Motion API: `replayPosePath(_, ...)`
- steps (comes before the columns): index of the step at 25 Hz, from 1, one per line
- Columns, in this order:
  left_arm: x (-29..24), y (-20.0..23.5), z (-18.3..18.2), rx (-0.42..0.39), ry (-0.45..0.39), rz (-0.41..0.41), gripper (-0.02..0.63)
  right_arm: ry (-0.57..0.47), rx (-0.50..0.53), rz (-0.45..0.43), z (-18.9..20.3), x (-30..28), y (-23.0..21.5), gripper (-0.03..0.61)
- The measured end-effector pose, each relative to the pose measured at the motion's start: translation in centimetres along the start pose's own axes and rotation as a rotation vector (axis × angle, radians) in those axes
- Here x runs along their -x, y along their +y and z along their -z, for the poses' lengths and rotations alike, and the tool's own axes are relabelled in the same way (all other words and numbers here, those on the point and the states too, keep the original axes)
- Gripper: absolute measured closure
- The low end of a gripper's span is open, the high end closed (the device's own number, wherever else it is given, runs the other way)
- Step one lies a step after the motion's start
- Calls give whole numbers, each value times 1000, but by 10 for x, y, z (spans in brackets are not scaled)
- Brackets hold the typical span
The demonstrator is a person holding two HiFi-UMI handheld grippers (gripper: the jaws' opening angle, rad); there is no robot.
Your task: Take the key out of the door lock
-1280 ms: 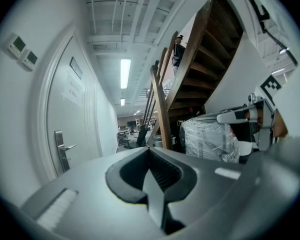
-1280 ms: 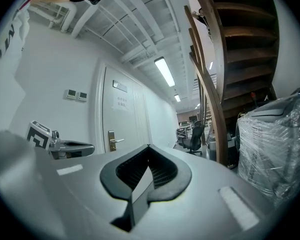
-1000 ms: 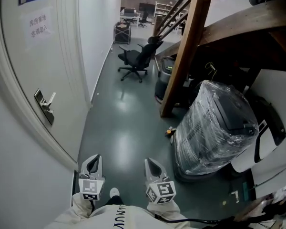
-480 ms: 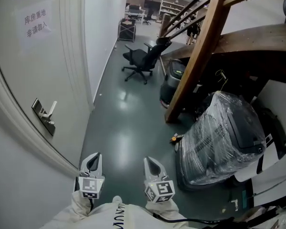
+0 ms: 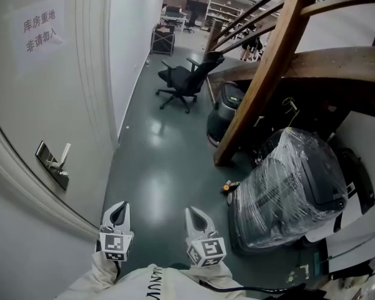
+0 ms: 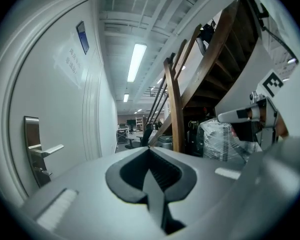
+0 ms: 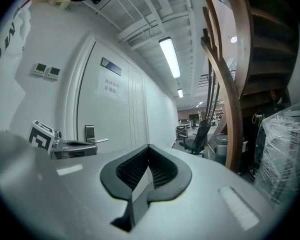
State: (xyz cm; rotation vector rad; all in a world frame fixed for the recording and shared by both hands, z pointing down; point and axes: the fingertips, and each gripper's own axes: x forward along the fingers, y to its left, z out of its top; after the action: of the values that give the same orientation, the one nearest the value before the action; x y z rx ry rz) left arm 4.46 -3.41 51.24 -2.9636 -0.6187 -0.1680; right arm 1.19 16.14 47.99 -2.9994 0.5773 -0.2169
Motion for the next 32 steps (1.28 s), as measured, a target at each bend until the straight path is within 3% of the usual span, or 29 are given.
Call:
replayPosePath(6, -20, -1, 1, 7, 1, 21, 614, -12, -6, 34, -7, -13, -20, 581)
replayPosePath(16, -70, 25, 3, 17, 10, -59, 614, -13, 15, -63, -14, -83, -38, 581)
replayPosePath(32, -218, 7, -30, -47, 33, -81, 614, 11, -42, -63, -26, -179, -170, 581)
